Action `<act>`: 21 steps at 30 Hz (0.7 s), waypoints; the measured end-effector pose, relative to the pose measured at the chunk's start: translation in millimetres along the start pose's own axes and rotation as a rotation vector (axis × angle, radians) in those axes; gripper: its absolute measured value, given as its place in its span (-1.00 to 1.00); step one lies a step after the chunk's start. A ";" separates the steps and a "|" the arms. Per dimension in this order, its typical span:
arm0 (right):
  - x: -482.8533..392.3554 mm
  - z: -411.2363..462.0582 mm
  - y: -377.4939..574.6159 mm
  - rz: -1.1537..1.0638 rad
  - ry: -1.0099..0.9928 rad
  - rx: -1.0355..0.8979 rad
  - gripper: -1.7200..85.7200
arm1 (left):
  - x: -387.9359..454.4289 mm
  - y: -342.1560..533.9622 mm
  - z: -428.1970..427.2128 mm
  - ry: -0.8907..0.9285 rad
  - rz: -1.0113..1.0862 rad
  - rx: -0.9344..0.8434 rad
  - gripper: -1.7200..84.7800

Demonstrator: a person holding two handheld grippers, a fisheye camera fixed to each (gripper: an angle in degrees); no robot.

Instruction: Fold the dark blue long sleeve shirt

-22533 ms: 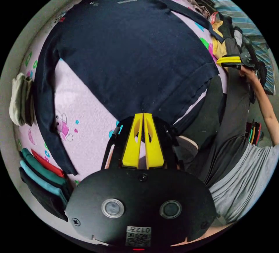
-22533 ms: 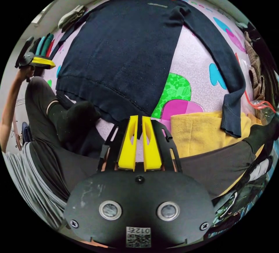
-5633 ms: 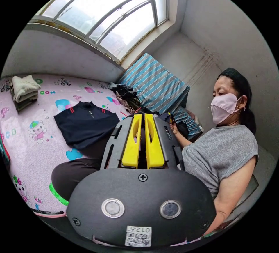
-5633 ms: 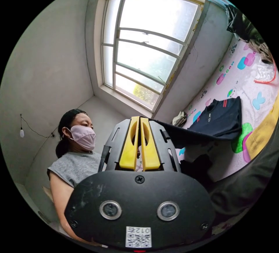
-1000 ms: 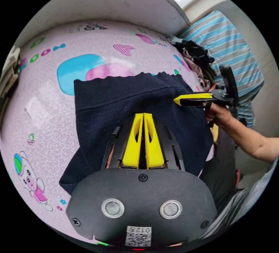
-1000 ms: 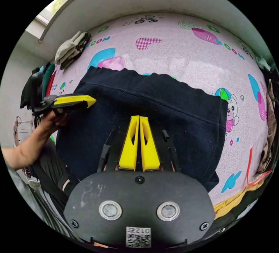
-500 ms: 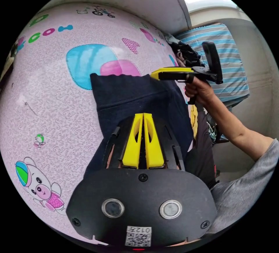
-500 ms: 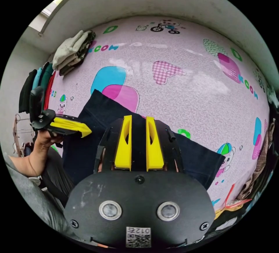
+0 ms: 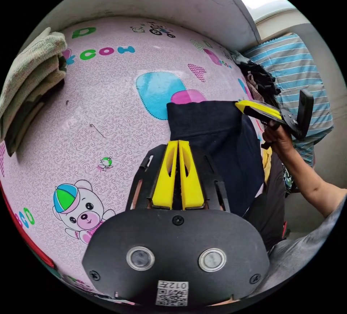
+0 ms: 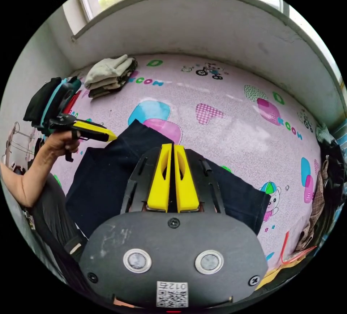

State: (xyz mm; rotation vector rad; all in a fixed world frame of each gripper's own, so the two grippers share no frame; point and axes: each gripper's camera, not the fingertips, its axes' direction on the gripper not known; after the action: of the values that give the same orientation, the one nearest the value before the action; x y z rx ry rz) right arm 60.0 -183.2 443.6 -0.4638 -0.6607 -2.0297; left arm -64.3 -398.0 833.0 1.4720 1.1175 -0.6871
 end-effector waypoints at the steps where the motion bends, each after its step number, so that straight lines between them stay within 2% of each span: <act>1: -5.0 -5.3 14.0 0.006 0.000 0.007 -0.98 | 0.7 -0.3 1.6 0.008 0.005 -0.005 -0.95; 9: -23.7 -12.8 88.7 0.109 0.050 0.039 -0.98 | 24.8 -0.5 16.7 -0.074 0.116 -0.080 -0.96; 16: -41.9 -25.7 132.6 0.156 0.039 0.041 -0.98 | 27.2 4.1 20.9 -0.048 0.128 -0.094 -0.96; 21: -58.4 -26.9 154.2 0.143 0.061 0.026 -0.98 | 51.0 11.5 1.7 -0.023 0.180 0.107 -0.95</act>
State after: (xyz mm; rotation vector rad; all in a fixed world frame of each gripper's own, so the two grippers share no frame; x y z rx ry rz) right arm 220.6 -227.9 431.4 -0.4200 -0.5989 -1.8913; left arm -34.0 -385.3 792.4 1.6291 0.9296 -0.6436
